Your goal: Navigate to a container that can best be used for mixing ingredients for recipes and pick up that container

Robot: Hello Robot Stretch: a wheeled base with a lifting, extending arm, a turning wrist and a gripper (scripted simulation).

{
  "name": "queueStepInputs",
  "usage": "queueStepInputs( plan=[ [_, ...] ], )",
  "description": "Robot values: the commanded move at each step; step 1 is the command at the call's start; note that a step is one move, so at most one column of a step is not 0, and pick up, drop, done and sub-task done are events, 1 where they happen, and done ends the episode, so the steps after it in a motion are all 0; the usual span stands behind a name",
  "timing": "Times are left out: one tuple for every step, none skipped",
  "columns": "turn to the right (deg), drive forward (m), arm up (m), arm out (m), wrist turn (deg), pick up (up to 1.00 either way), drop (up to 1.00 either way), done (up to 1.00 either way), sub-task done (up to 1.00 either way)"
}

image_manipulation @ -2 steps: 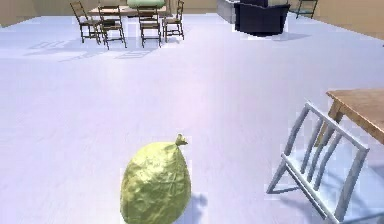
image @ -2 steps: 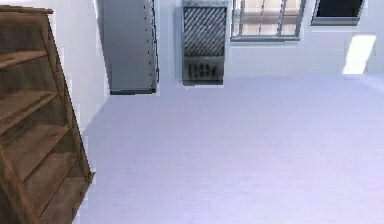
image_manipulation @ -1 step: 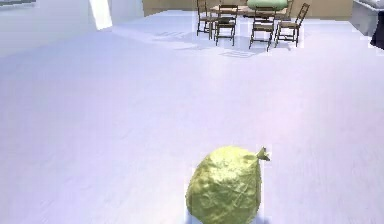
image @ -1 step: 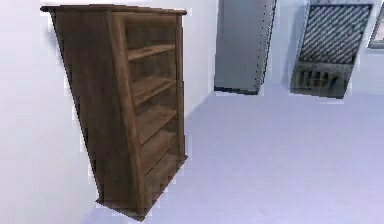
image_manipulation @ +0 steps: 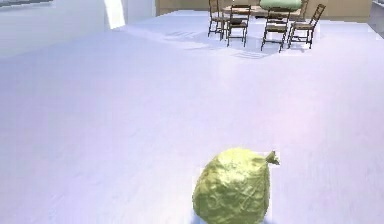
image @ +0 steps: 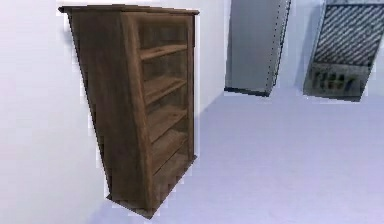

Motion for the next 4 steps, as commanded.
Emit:
queueStepInputs(
  plan=[
    [0.0, 0.30, 0.00, 0.00, 0.0, 0.00, 0.00, 0.00, 0.00],
    [45.0, 0.00, 0.00, 0.00, 0.0, 0.00, 0.00, 0.00, 0.00],
    [24.0, 0.00, 0.00, 0.00, 0.0, 0.00, 0.00, 0.00, 0.00],
    [0.0, 0.90, 0.00, 0.00, 0.0, 0.00, 0.00, 0.00, 0.00]
  ],
)
